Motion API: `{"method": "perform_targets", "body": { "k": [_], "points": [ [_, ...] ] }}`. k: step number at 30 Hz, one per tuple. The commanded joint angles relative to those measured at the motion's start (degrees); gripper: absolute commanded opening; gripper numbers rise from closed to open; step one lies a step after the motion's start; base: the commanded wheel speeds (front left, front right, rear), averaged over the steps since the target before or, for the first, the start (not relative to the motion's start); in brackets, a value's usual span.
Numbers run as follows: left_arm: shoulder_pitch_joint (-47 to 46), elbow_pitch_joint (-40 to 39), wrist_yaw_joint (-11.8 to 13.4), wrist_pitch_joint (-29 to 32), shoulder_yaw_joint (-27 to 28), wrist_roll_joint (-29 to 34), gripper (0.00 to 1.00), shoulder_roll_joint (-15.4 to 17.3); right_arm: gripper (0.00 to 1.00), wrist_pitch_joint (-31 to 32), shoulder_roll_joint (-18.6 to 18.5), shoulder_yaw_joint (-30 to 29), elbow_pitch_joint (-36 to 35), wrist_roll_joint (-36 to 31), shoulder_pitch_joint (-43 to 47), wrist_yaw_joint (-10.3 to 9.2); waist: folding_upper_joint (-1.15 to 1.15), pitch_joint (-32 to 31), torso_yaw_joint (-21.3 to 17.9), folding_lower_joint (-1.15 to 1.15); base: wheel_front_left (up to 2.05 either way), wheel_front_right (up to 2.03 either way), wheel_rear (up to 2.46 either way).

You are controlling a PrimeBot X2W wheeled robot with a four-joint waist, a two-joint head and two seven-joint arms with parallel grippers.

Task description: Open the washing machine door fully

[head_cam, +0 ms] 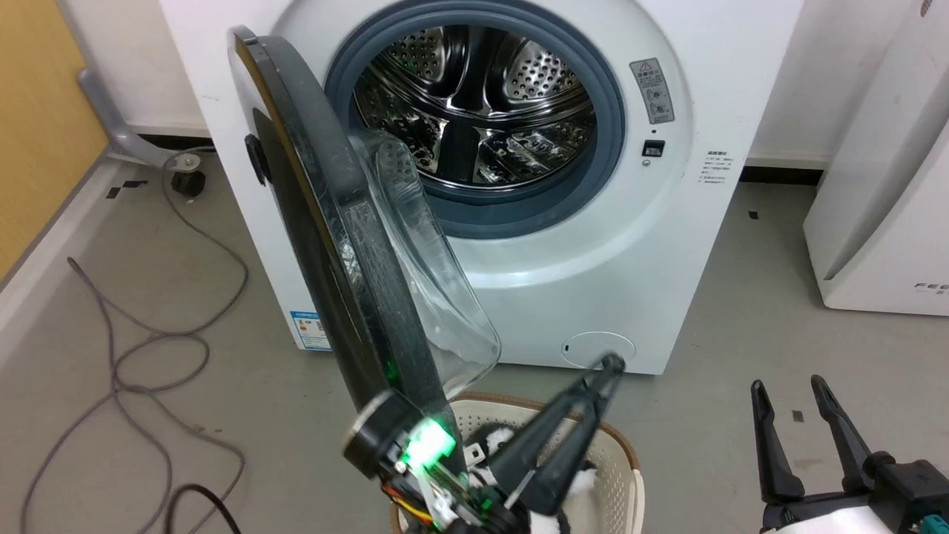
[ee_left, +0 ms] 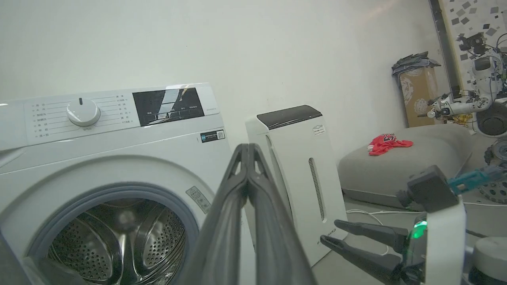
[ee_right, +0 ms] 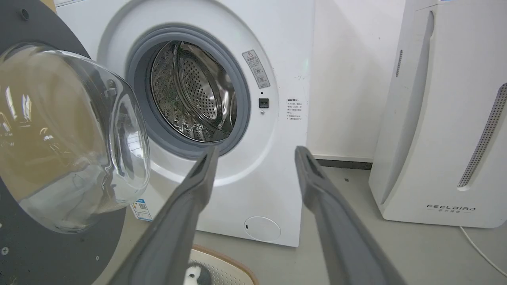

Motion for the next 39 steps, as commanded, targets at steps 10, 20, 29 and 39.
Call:
{"method": "perform_targets", "body": {
  "k": [10, 20, 29, 39],
  "points": [
    [4.4, 6.4, 2.2, -0.2, -2.4, -1.1, 0.0, 1.4, 1.0, -0.3, 0.3, -0.3, -0.2, 0.2, 0.6, 0.05, 0.0, 0.8, 1.5, 0.0, 0.0, 0.0, 0.0],
    [5.2, 16.4, 4.9, -0.2, 0.5, -3.5, 0.0, 1.9, 1.0, -0.3, 0.3, -0.3, 0.1, 0.1, 0.0, 0.05, 0.0, 1.8, 2.7, 0.0, 0.0, 0.0, 0.0],
    [5.4, 18.1, 5.8, -0.2, 1.9, -4.5, 0.0, 1.6, 1.0, -0.3, 0.3, -0.6, 0.3, -0.2, 0.1, 0.05, 0.0, 2.6, 5.6, 0.0, 0.0, 0.0, 0.0],
    [5.7, 18.1, 5.8, -0.2, 2.7, -4.7, 0.0, 1.9, 1.0, -0.3, 0.3, -0.6, 0.2, -0.5, -0.2, 0.05, 0.0, 3.2, 11.0, 0.0, 0.0, 0.0, 0.0]
  ]
}}
